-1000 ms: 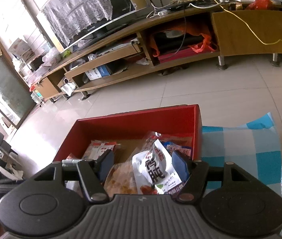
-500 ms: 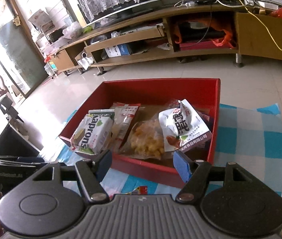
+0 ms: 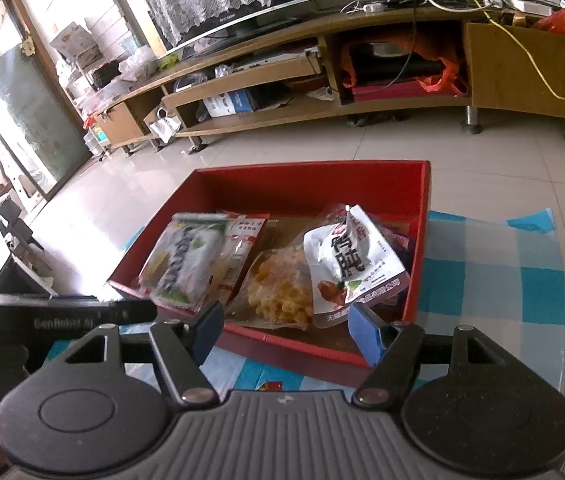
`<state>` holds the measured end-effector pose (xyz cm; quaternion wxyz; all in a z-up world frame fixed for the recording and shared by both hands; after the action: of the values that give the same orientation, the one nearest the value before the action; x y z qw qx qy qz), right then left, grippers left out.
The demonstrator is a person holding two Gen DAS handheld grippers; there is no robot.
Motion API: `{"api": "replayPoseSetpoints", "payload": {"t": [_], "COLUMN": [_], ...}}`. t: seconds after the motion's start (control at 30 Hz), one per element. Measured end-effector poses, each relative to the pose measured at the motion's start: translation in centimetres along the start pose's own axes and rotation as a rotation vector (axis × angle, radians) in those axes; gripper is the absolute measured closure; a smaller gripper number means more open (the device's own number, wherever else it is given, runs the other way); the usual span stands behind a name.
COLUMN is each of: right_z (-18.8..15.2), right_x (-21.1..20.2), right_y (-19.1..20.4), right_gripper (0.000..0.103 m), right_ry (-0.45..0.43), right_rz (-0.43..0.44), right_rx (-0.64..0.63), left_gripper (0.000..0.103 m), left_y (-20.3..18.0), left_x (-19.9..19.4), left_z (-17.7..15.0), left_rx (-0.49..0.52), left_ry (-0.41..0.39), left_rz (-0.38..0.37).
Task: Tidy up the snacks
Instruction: 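Move both tools back to the remaining packets on the cloth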
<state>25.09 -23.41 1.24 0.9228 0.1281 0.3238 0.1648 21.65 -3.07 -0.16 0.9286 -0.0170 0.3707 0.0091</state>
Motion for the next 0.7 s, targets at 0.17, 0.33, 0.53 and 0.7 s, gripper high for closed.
{"api": "replayPoseSetpoints", "payload": {"t": [0.17,0.33,0.53,0.7], "right_z": [-0.5,-1.0,-1.9,-3.3], "right_x": [0.0,-0.4,-0.7,-0.6], "right_y": [1.1,2.4,3.9,5.4], "right_gripper": [0.035,0.033,0.033,0.033], "right_ry": [0.024,0.034,0.061,0.108], "right_rz": [0.025,0.062,0.095,0.110], "right_rx": [-0.028,-0.051,-0.084,-0.121], "left_gripper": [0.015,0.015,0.015,0.015], "left_y": [0.3,1.5,3.9,5.7], "left_x": [-0.3,-1.7,-2.9,-4.0], "left_z": [-0.1,-0.8,-3.2,-5.4], "left_rx": [-0.001,0.007,-0.021,-0.082], "left_ry": [0.009,0.013,0.065,0.118], "left_rz": [-0.004,-0.003,0.026,0.042]}}
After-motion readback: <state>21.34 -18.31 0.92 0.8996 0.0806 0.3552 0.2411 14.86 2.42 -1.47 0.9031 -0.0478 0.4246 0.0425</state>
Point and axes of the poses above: each gripper's, at about its wrist camera, not at the fingertips, and x roughly the way its jaws point, y to its left, z to its top, the point moved 2 cm from there along x, roughly the way its jaws point, and after that the axes turned 14 degrees about -y, right-handed, at the moved point
